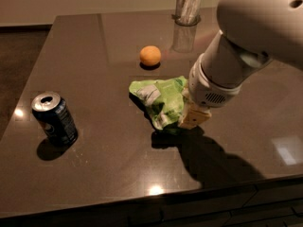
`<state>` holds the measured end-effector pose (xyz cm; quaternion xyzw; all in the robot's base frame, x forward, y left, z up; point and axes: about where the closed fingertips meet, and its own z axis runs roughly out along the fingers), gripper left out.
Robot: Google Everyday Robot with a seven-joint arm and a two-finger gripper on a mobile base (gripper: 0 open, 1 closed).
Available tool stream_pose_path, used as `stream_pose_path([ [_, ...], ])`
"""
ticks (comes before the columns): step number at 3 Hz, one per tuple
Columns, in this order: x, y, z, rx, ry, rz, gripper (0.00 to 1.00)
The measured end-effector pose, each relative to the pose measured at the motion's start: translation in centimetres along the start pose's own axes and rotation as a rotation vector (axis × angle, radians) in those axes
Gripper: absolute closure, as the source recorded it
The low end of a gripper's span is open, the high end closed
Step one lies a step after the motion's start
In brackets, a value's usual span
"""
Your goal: Move green rice chip bag near pepsi can
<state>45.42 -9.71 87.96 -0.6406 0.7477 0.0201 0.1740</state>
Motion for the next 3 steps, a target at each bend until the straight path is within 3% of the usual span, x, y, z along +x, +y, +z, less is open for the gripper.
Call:
stream_pose_path([
  [1,-2.5,0.1,-0.3,-0.008,-0.032,-0.035,0.93],
  [2,-5.2,1.0,0.5,-0.043,-0.055,-0.083,1.00],
  [3,-7.6,2.6,1.5,-0.080,-0.076,-0.129,1.00],
])
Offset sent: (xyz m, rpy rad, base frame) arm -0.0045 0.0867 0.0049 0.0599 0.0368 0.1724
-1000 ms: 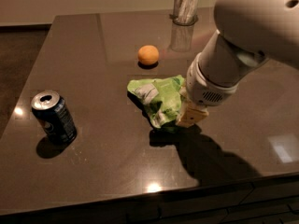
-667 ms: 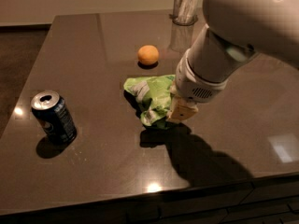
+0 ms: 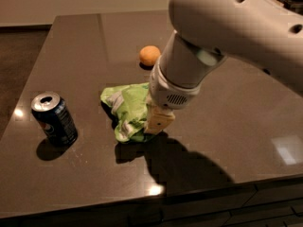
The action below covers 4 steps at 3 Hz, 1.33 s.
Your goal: Move green rice chip bag near pepsi can
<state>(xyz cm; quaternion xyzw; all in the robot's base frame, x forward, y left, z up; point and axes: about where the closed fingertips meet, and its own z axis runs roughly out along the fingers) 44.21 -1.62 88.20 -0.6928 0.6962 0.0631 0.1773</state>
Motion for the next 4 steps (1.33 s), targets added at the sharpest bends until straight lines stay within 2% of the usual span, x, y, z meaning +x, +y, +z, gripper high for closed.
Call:
stream_pose_path([
  [2,-4.7,1.4,1.3,-0.021,-0.047,-0.078,1.00],
  [3,-5.9,1.5,1.6,-0.007,-0.052,-0.091,0.82],
  [4,-6.2,1.1,1.9,0.003,-0.054,-0.083,0.58],
])
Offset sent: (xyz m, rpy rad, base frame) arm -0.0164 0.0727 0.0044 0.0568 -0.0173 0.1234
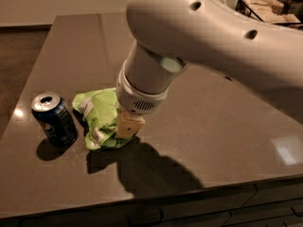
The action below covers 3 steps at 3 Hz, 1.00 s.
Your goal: Move green rice chip bag near pepsi can
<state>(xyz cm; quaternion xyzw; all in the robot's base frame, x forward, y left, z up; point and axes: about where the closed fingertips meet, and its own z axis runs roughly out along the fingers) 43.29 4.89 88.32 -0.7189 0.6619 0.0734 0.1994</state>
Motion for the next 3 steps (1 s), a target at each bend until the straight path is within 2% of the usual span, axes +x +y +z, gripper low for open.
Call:
stream_pose_path([
  [2,-0.24,0.11,-0.12,0.002,0.000,-0.006,0.12],
  [3,-0.36,0.16,-0.17,0.004,0.001,-0.008,0.00],
])
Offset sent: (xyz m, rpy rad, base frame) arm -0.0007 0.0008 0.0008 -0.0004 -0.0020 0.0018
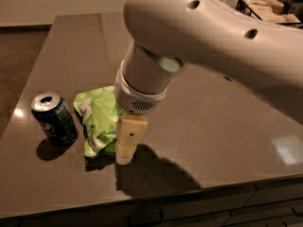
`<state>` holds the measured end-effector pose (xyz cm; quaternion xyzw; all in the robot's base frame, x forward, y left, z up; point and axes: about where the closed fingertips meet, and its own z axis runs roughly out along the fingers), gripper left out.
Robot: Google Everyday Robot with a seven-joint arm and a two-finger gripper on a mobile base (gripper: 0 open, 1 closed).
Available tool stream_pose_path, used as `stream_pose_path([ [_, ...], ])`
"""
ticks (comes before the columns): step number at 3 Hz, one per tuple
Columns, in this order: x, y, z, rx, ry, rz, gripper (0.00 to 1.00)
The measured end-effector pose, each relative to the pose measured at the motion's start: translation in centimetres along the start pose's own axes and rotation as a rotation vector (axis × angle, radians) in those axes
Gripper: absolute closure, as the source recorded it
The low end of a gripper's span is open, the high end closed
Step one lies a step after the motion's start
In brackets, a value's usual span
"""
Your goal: Move green rice chip bag near pepsi can
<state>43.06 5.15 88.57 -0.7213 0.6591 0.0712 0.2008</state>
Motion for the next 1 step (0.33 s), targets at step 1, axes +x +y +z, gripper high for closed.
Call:
stream_pose_path([
  [1,0.00,0.00,0.00,0.000,0.000,0.000,0.00],
])
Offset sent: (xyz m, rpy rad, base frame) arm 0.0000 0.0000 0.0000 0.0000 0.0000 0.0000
